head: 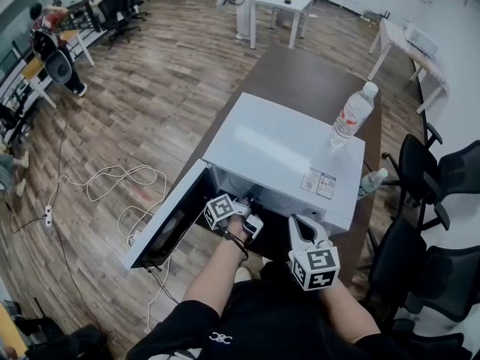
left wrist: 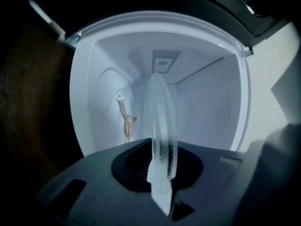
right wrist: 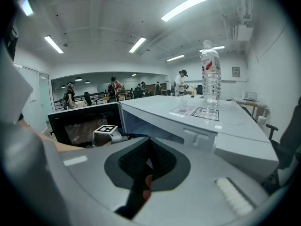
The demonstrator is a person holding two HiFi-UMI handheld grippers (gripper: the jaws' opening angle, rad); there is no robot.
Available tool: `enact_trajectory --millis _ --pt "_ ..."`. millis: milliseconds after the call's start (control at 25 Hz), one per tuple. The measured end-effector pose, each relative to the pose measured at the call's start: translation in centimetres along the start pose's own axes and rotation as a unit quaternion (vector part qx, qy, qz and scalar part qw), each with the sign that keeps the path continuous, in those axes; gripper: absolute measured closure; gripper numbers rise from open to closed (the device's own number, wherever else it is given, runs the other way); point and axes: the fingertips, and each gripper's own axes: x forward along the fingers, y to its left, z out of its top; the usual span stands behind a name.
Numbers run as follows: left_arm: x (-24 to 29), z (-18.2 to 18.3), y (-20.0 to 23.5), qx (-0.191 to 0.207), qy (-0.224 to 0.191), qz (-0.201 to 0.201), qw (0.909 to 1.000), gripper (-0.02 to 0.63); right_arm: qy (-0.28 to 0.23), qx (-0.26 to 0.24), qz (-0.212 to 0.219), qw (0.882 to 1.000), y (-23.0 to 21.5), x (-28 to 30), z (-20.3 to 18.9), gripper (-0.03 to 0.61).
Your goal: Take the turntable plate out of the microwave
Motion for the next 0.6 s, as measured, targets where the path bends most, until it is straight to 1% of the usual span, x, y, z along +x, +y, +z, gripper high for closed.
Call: enact_trajectory --millis 120,240,360,440,600 --pt "-1.5 -0.1 -0.6 0.003 -0.001 -0.008 1.0000 0.578 -0.004 0.005 0.001 1.000 0.1 0.0 -0.1 0.569" --pt "-3.2 -0.5 -1.0 -0.009 -0.006 -0.013 0.9999 0.578 -0.010 0.010 0.002 1.000 0.3 0.0 -0.1 0.569" --pt "-5.0 -1.2 -1.7 -0.011 -0.013 -0.016 0.9997 0.578 -0.016 0.015 0.005 1.000 0.5 -0.2 -0.2 0.569" --pt "-6.3 -1.8 -2.0 -0.012 -0.018 -0.012 0.9997 0.578 -0.021 0.016 0.009 1.000 0.8 -0.3 -0.2 0.569" --pt "-9.0 -2.6 -3.1 -0.010 -0.017 -0.030 0.9994 0.578 -0.031 0.020 0.026 0.999 1.8 -0.3 -0.1 0.569"
